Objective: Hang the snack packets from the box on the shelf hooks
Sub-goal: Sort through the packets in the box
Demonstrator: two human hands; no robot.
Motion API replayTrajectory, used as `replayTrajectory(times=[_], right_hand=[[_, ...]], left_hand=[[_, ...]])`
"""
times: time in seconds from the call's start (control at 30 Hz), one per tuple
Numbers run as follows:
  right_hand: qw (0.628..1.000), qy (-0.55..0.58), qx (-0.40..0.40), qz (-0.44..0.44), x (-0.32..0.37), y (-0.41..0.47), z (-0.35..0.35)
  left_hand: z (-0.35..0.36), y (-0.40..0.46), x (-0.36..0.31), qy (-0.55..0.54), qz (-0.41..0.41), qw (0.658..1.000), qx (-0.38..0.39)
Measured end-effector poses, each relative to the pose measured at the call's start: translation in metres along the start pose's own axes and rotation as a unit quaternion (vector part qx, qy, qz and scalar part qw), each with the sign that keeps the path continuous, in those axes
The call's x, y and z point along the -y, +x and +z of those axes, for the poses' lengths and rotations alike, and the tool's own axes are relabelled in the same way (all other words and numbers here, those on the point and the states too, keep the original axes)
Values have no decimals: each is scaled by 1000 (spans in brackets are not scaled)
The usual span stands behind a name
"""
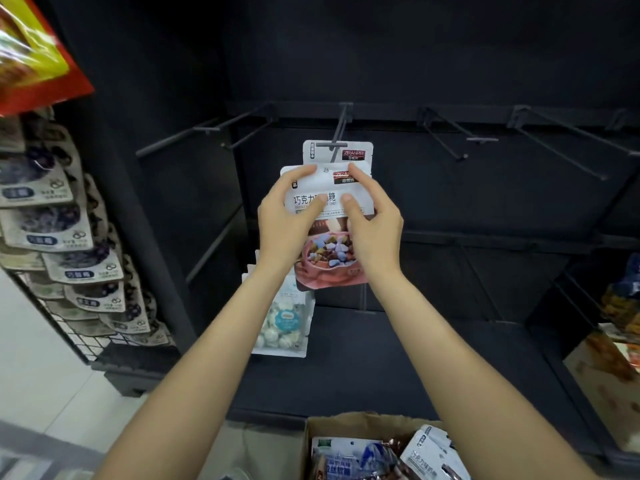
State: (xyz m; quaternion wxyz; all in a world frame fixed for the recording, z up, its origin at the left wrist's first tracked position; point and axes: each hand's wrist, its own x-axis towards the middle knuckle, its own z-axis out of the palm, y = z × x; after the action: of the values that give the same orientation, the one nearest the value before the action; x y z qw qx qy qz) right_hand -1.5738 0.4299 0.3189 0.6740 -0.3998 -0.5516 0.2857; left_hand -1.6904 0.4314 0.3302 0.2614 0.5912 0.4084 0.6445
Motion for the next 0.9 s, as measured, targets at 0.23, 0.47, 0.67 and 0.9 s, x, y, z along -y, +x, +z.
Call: replayTrajectory(times=[0.23, 0.47, 0.67, 0.9], right_hand=[[1000, -1, -7, 24, -6, 13, 1], [999, -37, 0, -16, -15, 16, -1], [980, -192, -8, -49, -25, 25, -3], [837, -537, 103, -26, -40, 62, 10]], left_hand=[[3, 23, 9, -58, -59, 996, 25], [4, 36, 21, -12, 12, 999, 37], [12, 43, 40, 36, 60, 998, 11], [40, 86, 48, 255, 42, 966, 12]])
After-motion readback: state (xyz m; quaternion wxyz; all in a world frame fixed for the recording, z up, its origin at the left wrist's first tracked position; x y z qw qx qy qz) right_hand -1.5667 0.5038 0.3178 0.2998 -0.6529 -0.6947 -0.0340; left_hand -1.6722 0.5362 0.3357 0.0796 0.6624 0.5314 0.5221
